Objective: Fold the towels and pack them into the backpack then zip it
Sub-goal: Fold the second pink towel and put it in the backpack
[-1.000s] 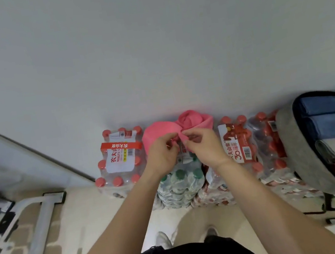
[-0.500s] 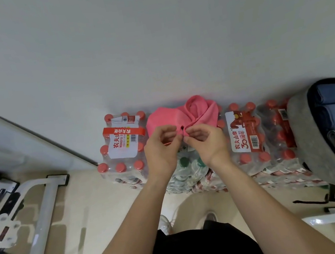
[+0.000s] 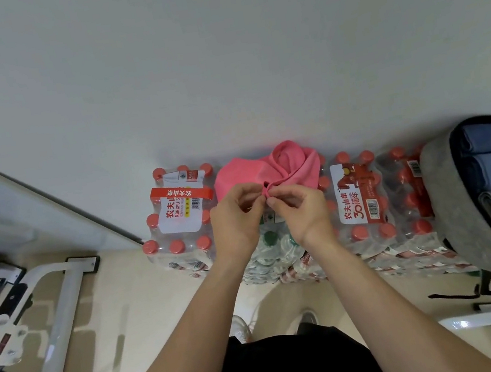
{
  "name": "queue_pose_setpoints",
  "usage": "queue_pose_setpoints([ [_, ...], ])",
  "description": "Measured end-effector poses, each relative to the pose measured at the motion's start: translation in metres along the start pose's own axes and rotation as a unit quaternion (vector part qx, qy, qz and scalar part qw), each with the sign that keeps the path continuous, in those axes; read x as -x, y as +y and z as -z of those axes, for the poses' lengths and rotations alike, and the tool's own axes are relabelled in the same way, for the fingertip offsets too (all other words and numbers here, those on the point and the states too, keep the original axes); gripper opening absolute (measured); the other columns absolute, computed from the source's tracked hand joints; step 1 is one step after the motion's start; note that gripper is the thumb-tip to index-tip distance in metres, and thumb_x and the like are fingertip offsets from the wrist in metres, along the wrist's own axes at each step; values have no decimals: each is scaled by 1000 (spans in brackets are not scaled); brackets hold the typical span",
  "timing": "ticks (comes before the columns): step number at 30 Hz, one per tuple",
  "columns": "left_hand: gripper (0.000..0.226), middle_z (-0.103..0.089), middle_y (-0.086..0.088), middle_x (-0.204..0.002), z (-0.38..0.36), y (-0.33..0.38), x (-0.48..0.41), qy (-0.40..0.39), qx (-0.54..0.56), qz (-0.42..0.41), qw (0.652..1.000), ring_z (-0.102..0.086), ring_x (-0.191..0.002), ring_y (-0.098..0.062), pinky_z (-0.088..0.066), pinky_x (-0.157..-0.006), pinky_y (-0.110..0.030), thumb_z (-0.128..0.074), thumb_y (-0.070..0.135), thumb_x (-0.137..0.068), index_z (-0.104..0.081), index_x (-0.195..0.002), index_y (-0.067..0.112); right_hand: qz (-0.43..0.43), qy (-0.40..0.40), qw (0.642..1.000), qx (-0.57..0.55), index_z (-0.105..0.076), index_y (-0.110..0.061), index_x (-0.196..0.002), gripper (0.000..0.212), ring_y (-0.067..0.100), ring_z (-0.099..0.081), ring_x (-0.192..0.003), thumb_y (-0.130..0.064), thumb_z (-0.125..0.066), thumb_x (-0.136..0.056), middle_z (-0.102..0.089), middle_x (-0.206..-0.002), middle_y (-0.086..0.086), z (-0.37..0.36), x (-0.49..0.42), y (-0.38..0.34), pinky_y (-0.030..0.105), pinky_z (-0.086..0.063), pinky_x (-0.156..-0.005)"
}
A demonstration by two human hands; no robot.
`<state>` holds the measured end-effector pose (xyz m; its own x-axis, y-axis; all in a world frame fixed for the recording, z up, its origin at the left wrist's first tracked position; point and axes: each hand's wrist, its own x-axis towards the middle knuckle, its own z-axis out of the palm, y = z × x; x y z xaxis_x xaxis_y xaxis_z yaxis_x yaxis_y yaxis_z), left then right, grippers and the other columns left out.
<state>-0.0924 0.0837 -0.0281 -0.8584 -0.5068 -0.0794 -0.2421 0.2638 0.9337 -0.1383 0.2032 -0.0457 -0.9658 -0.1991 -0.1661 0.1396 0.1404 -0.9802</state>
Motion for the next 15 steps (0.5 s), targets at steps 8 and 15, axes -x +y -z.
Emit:
queue_pose_setpoints([
  [8,26,-72,11,-83,7,-6,-7,-21,-26,-18,999,-67,-79,3,-54,-72,-16,-77,11,-82,-69,-104,21,42,-49,996,60,-73,-48,-85,47,8,-65,-102,-3,-63,-87,-68,-100,-14,1,-4,3,38,-52,-97],
  [15,16,-70,14,-79,14,-10,-7,-42,-63,-35,997,-65,-75,3,-50,-66,-11,-76,18,-84,-69,-95,28,115,-105,939,308,-71,-33,-108,21,2,-54,-100,-28,-69,-88,-54,-112,-8,16,-38,-22,20,-43,-91],
])
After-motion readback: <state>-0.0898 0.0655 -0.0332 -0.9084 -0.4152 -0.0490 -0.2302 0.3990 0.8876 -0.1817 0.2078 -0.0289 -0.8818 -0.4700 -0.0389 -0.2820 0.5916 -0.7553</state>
